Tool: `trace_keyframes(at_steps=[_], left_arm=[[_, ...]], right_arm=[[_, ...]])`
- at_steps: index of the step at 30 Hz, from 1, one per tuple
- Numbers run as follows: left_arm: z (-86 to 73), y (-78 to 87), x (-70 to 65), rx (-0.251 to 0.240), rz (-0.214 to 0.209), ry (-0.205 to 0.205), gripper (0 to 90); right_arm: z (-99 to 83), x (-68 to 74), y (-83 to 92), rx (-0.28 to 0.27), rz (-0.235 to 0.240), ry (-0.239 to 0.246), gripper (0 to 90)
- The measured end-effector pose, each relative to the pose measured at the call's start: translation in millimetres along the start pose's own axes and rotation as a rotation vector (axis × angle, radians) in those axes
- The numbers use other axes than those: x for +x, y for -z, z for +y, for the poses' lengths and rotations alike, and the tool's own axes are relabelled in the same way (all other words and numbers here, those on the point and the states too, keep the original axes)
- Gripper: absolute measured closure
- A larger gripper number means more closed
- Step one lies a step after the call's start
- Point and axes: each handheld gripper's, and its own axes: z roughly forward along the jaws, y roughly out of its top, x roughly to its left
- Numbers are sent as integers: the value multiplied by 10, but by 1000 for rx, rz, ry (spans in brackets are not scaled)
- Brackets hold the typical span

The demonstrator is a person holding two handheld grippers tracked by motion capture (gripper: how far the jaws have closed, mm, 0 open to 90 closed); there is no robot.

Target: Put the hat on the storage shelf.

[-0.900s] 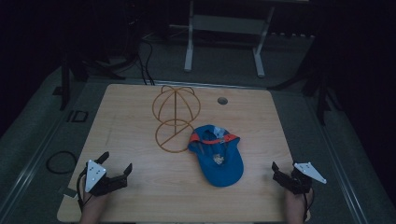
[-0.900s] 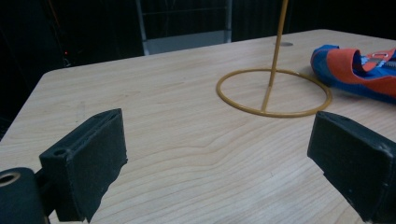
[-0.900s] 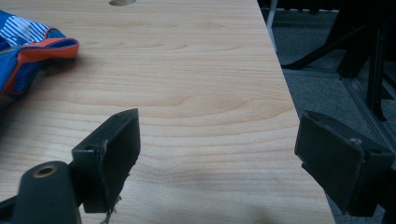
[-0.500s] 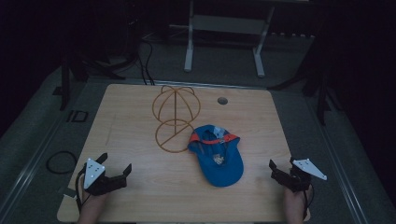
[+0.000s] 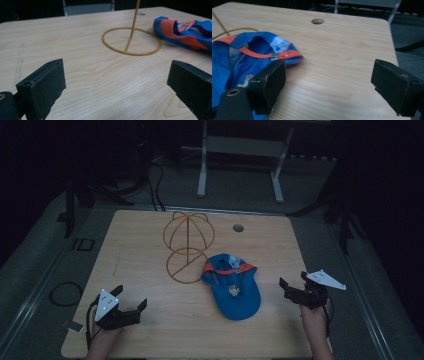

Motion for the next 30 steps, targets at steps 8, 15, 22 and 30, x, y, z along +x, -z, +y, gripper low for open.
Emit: trace_keyframes(at_steps=[8, 15, 22, 30], left_arm=[[38, 36, -10, 6, -10, -4, 21], [48, 20, -67, 14, -45, -26, 21], [48, 16, -78, 19, -75, -27, 21], [42, -2, -90, 27, -86, -43, 21]], right_arm=[[196, 151, -255, 54, 65, 28, 127], [287, 243, -488, 78, 137, 39, 133], [423, 360, -811, 120, 222, 53, 175], [533, 537, -1140, 155, 261, 70, 219]])
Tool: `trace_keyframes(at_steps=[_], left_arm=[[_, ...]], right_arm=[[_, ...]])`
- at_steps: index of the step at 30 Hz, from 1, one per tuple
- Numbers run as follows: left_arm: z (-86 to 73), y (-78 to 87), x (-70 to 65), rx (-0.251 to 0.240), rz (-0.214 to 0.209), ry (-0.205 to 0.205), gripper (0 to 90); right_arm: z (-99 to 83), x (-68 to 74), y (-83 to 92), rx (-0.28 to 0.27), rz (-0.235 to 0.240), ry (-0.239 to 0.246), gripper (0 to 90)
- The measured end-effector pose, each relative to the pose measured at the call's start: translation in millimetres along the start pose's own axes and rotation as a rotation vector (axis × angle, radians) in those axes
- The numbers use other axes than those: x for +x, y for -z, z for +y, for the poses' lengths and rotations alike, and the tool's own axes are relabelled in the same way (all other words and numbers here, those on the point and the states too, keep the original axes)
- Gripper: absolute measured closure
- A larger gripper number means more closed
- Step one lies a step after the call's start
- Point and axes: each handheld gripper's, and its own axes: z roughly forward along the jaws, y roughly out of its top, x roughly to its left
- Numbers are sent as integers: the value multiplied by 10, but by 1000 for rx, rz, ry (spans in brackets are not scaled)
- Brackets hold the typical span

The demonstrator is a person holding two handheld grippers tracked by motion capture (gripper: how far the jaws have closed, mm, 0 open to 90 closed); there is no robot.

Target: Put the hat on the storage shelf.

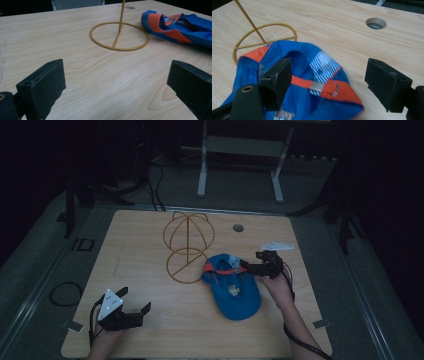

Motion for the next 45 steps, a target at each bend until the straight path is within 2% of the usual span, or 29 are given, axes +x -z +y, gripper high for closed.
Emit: trace_keyframes(at_steps=[2, 5, 8, 11, 16, 20, 24, 28, 32, 34, 40, 42, 45], left_arm=[[-5, 5, 5, -5, 1, 2, 21], [-3, 17, 27, -9, 2, 14, 21], [-7, 9, 30, -3, 0, 17, 21], [-5, 14, 40, -14, 1, 27, 21], [-4, 36, 79, -21, 7, 49, 21], [-6, 19, 66, -11, 3, 39, 21], [-6, 13, 52, -6, 1, 32, 21], [-7, 12, 57, -2, -3, 38, 21], [-8, 10, 59, -1, -3, 40, 21], [-10, 1, 54, 3, -3, 37, 21], [-16, -8, 53, 13, -8, 39, 21], [-20, -8, 62, 13, -14, 48, 21], [-19, -8, 64, 15, -20, 51, 21]], right_arm=[[34, 26, -82, 0, 0, 2, 254], [81, 47, -205, 6, 13, -14, 255], [110, 91, -341, 34, 19, -5, 255], [115, 124, -486, 68, 23, 0, 254], [75, 126, -713, 141, 1, 1, 251], [44, 124, -863, 213, -21, 10, 244], [36, 108, -917, 248, -41, 7, 230], [-26, 101, -993, 301, -76, 31, 207], [-64, 106, -1001, 296, -86, 46, 205], [-55, 137, -990, 305, -84, 63, 278], [-53, 223, -954, 295, -35, 119, 544], [-54, 257, -945, 295, -26, 135, 671], [-62, 331, -943, 289, -51, 170, 744]])
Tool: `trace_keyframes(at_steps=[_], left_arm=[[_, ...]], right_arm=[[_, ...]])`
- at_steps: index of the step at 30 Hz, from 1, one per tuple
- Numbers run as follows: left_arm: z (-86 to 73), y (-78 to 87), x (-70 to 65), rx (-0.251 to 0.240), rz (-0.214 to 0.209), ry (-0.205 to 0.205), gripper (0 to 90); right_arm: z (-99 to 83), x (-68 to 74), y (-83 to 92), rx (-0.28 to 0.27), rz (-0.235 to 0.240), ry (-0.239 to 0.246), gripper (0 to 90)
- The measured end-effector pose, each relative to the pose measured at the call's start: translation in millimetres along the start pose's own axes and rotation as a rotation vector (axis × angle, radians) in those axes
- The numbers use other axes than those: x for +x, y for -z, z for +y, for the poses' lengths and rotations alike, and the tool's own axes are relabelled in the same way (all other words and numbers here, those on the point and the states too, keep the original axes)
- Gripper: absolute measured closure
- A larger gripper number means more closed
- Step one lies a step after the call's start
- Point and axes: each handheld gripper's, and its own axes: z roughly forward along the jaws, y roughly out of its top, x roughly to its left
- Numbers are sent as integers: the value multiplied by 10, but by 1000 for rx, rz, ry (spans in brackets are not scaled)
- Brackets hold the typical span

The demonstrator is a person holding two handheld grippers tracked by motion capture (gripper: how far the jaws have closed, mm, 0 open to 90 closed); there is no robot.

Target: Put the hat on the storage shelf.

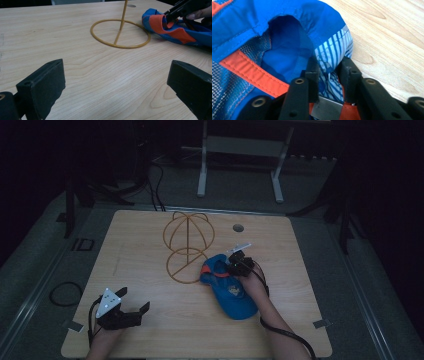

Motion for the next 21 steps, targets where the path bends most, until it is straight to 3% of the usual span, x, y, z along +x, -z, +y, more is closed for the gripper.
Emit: trace_keyframes(at_steps=[1, 4, 9, 14, 21], left_arm=[[1, -4, -5, 3, 1, -3, 21], [-2, -18, -15, 13, -4, -7, 21], [2, -25, -21, 15, -10, -7, 21], [24, -23, -44, 13, -18, -8, 21], [95, -28, -100, 2, -28, 7, 21]], right_arm=[[0, 15, 3, 2, 0, 4, 808], [-6, 40, 20, 9, -23, 6, 829], [-21, -21, 129, -25, -6, -40, 832], [-34, -148, 482, -111, 1, -81, 834], [-30, -239, 968, -216, -26, -84, 836]])
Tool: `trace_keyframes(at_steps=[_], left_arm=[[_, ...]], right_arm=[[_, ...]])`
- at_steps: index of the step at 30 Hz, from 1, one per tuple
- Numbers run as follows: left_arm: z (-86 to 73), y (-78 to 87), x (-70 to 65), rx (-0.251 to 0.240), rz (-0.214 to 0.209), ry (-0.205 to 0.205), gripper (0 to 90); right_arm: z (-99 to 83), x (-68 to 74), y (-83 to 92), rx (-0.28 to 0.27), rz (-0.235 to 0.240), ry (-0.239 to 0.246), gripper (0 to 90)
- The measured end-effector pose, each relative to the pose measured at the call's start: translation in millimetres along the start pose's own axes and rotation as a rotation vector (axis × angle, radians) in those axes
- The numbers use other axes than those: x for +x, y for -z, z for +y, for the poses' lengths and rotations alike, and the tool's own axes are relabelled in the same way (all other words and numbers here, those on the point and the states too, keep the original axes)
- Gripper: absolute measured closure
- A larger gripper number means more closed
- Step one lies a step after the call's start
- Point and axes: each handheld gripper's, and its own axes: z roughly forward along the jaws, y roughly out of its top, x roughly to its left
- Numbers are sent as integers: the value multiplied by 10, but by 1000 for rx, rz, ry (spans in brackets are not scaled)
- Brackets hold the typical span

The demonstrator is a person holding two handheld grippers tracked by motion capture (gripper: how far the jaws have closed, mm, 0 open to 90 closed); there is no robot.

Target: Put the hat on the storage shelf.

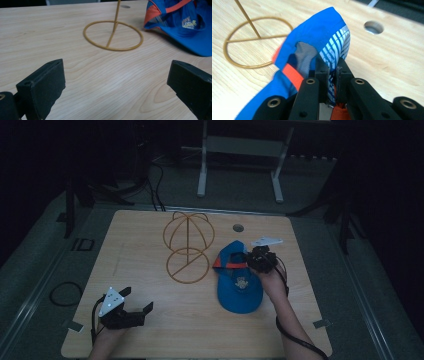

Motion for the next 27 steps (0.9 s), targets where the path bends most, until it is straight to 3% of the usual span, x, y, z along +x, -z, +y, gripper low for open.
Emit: trace_keyframes(at_steps=[10, 14, 17, 23, 27], left_arm=[[296, -54, -162, -20, -85, 9, 21], [442, -92, -219, -12, -95, 1, 21], [654, -130, -341, -9, -115, -59, 21], [1040, -204, -509, -29, -172, -89, 21], [1317, -267, -658, -55, -194, -148, 21]], right_arm=[[197, 23, 549, -113, -17, 41, 837], [279, 48, 733, -143, -26, 56, 837], [311, 75, 836, -158, -26, 71, 837], [347, 116, 1009, -199, -35, 86, 838], [365, 166, 1109, -226, -36, 98, 838]])
